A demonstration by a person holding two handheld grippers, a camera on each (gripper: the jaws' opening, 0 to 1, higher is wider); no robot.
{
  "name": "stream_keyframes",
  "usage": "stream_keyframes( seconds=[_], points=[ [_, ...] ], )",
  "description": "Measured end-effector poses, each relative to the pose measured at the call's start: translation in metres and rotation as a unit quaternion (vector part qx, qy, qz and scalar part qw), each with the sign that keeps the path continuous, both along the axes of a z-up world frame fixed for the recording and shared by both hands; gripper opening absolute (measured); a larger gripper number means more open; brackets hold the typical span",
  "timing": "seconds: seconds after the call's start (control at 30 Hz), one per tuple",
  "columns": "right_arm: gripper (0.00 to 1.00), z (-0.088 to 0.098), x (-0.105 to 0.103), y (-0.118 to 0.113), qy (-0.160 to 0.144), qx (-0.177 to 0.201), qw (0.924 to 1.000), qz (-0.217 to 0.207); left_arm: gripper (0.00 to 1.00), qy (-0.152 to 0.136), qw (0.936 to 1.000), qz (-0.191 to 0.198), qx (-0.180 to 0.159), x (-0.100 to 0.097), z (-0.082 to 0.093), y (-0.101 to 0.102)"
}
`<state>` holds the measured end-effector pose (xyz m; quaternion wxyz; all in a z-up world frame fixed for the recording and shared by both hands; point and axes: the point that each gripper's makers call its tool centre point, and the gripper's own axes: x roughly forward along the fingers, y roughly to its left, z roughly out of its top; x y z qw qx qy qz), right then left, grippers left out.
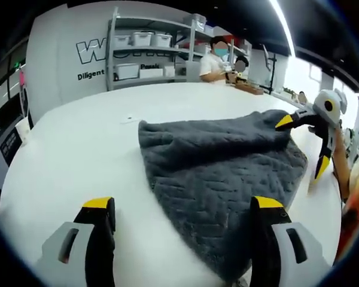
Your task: Open the folded towel by lifting each exposed corner and separating the folded layers until the towel lies flat within the target outline without major curled edges
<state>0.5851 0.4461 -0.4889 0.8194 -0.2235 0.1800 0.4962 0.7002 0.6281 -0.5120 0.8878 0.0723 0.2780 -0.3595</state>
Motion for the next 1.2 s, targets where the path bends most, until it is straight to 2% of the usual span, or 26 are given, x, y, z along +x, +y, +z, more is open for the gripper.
stream_keyframes(
  seconds=[0.27,0.6,0.8,0.93,1.1,1.2],
  points=[
    [0.99,0.021,0.013,-0.005,-0.032,0.042,0.9983,-0.025,0.91,0.001,1.0000,-0.002,0.001,0.000,0.000,0.000],
    [0.99,0.035,0.029,-0.025,-0.039,0.086,0.9926,-0.076,0.91,0.002,1.0000,-0.007,0.001,-0.003,0.000,-0.002],
    [0.95,0.045,0.040,-0.050,-0.046,0.106,0.9859,-0.121,0.91,0.002,1.0000,-0.004,0.002,-0.004,0.001,0.000],
    [0.91,0.057,0.045,-0.074,-0.063,0.111,0.9795,-0.156,0.91,-0.001,1.0000,-0.003,-0.001,-0.004,0.004,0.001],
    [0.80,0.069,0.048,-0.097,-0.072,0.115,0.9710,-0.197,0.91,0.002,1.0000,-0.005,-0.007,-0.005,0.004,0.003],
    [0.77,0.074,0.051,-0.105,-0.070,0.111,0.9688,-0.210,0.91,0.002,0.9999,-0.004,-0.011,-0.004,0.006,0.005]
  ],
)
